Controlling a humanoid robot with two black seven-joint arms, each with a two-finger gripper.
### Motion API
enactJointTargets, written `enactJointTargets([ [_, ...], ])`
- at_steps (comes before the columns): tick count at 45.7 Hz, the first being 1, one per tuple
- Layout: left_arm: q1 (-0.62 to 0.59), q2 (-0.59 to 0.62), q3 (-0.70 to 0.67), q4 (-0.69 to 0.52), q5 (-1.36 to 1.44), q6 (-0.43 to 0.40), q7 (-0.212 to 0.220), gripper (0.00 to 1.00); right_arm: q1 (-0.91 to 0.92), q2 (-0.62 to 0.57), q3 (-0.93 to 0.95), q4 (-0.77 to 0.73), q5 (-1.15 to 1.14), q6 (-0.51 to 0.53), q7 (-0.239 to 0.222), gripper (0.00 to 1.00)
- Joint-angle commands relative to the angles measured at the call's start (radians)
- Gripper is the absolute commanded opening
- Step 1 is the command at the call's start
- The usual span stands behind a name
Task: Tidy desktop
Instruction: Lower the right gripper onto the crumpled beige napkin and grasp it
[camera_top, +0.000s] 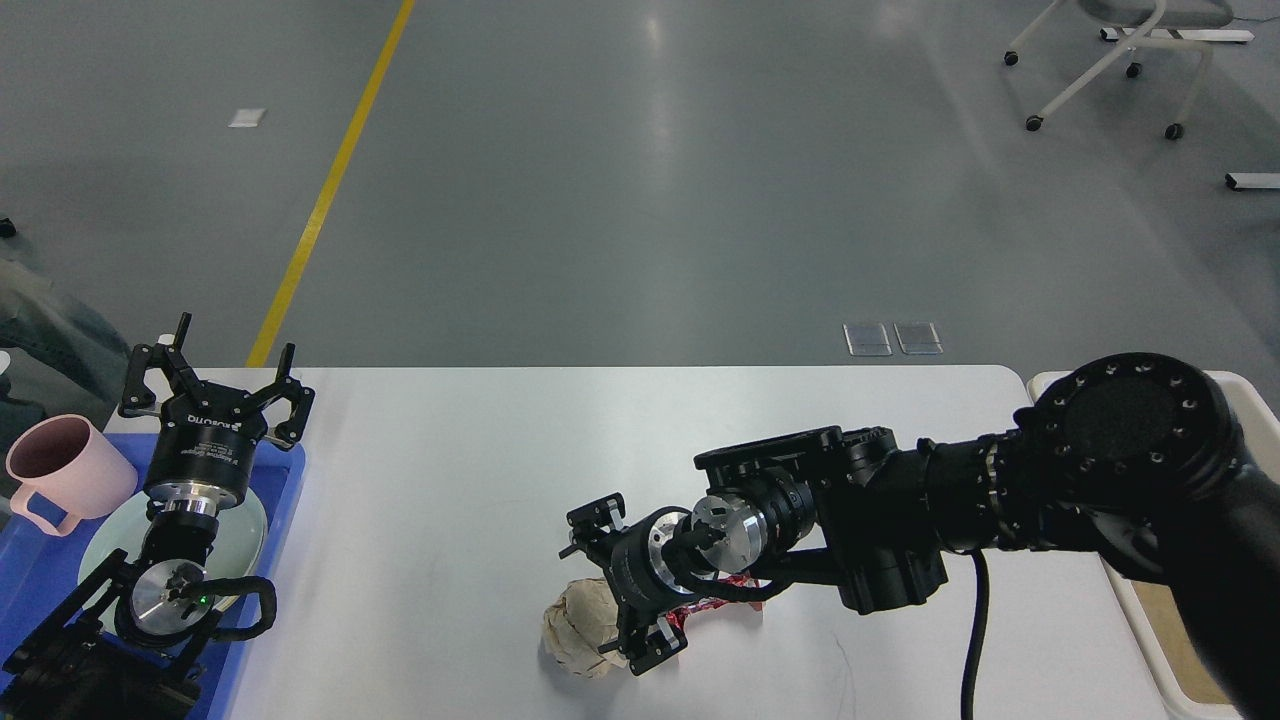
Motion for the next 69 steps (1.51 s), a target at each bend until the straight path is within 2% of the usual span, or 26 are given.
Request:
enactJointTargets([
  [1,0.0,0.001,0.0,0.0,0.0,0.0,0.0,0.96,-0.041,0.001,0.037,-0.02,-0.078,0.001,-0.002,1.0],
  [15,0.0,0.0,0.0,0.0,0.0,0.0,0.0,0.96,-0.129,0.072,0.035,-0.148,-0.115,0.02,-0.003,1.0],
  [35,0.0,0.0,0.0,0.0,0.0,0.0,0.0,0.96,-0.136,0.076,0.037,-0.147,-0.146,0.04,-0.003,1.0],
  [42,0.0,0.0,0.0,0.0,0.0,0.0,0.0,0.96,-0.131,0.075,0.037,-0.145,-0.135,0.125,-0.003,1.0],
  [69,0.0,0.0,0.0,0.0,0.0,0.0,0.0,0.96,-0.202,0.072,0.035,-0.237,-0.157,0.121,0.0,1.0],
])
